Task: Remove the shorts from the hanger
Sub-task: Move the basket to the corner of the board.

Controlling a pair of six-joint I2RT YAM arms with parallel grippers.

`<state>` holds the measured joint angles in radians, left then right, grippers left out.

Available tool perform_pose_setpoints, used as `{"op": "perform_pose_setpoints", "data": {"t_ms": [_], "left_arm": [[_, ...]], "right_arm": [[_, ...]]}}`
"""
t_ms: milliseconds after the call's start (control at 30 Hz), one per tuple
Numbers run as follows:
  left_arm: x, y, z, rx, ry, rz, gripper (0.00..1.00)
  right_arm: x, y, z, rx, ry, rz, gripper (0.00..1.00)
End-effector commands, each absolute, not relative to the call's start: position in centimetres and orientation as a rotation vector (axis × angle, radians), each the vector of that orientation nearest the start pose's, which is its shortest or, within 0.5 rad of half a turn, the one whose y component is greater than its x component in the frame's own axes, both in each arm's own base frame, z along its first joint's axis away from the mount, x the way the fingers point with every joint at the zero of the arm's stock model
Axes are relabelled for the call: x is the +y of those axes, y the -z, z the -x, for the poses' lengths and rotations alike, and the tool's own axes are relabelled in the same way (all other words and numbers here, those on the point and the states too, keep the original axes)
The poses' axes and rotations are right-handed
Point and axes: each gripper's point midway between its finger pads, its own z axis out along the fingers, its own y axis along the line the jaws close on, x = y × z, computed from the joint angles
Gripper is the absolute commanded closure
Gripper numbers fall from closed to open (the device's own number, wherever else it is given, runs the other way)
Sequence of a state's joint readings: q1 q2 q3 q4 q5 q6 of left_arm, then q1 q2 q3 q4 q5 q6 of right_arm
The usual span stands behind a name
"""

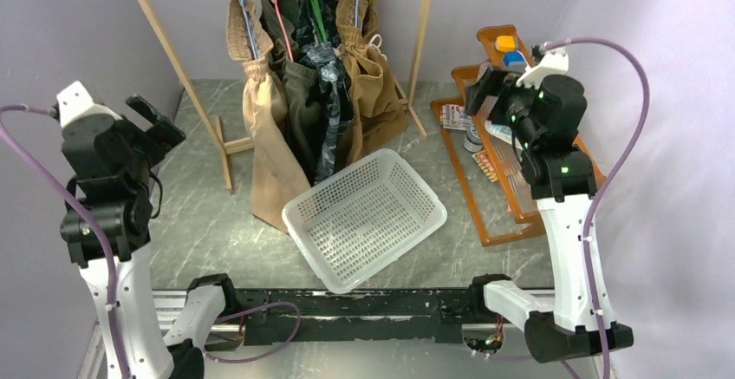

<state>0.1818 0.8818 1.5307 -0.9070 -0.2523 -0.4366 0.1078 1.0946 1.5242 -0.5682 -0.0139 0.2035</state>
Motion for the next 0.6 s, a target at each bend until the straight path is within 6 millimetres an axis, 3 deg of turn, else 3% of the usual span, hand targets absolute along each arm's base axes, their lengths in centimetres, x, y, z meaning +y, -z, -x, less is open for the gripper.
{"op": "perform_pose_setpoints", "data": {"t_ms": [0,167,300,433,567], "left_arm": [[5.5,-39.0,-22.0,1.693,0.009,0.711,0.01],[3.0,-34.0,-20.4,1.785,0.113,0.686,0.01],[0.5,-30.6,-19.7,1.841,0.242,0.650,0.01],[-2.4,-26.6,-19.5,1.913,0.406,0.602,0.01],[-5.3,-22.7,-19.1,2.002,0.574,0.574,0.01]], "right_arm": [[5.7,-38.7,-32.0,1.790,-0.329,-0.087,0.00],[9.1,-32.0,-29.9,1.899,-0.534,0.012,0.00],[10.7,-26.4,-28.3,2.049,-0.634,0.054,0.00],[12.6,-22.0,-27.4,2.210,-0.665,0.099,0.00],[14.9,-18.6,-27.7,2.351,-0.564,0.130,0.00]]}}
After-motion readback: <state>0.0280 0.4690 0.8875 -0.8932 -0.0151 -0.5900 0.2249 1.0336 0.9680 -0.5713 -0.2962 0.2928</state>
